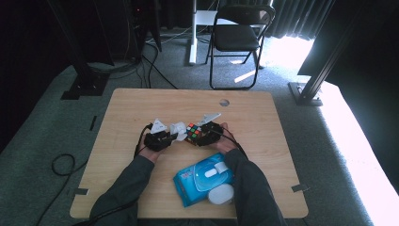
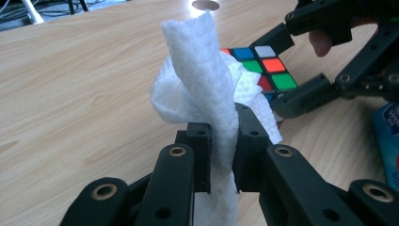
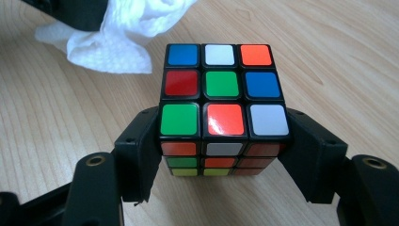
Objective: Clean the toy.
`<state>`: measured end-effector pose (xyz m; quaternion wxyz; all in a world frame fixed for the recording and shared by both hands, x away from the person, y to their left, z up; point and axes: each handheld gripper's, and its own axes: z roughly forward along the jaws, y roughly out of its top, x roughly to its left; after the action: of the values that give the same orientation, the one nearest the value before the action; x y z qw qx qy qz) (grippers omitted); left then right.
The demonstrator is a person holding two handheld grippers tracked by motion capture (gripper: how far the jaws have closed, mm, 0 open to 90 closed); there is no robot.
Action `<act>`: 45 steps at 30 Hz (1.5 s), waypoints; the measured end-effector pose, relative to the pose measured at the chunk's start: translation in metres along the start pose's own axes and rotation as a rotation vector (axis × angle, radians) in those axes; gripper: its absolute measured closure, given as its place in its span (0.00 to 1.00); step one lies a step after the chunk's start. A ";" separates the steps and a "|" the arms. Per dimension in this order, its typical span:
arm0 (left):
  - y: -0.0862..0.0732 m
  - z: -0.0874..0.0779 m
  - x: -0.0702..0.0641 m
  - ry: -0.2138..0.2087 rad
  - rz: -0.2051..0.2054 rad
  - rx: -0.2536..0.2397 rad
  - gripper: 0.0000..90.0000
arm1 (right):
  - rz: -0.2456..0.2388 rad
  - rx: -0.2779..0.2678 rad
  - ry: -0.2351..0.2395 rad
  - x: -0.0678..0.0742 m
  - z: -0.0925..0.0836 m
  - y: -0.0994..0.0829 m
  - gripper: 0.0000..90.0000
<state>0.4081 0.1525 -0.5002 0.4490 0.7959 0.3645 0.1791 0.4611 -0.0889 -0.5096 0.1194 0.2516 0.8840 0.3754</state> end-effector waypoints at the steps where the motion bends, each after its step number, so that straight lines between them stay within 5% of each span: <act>1: 0.001 0.000 0.000 0.000 0.000 -0.002 0.88 | -0.008 -0.002 0.002 0.001 0.000 0.001 0.38; 23: 0.018 0.010 -0.008 0.016 0.031 0.016 0.93 | -0.100 -0.020 0.010 0.013 -0.013 0.008 0.38; 45: 0.021 0.010 -0.013 0.033 0.056 0.019 0.93 | -0.092 -0.011 -0.003 0.016 -0.013 0.010 0.38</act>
<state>0.4140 0.1299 -0.4873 0.4303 0.8070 0.3509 0.2013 0.4465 -0.0822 -0.4940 0.1393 0.2107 0.8924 0.3740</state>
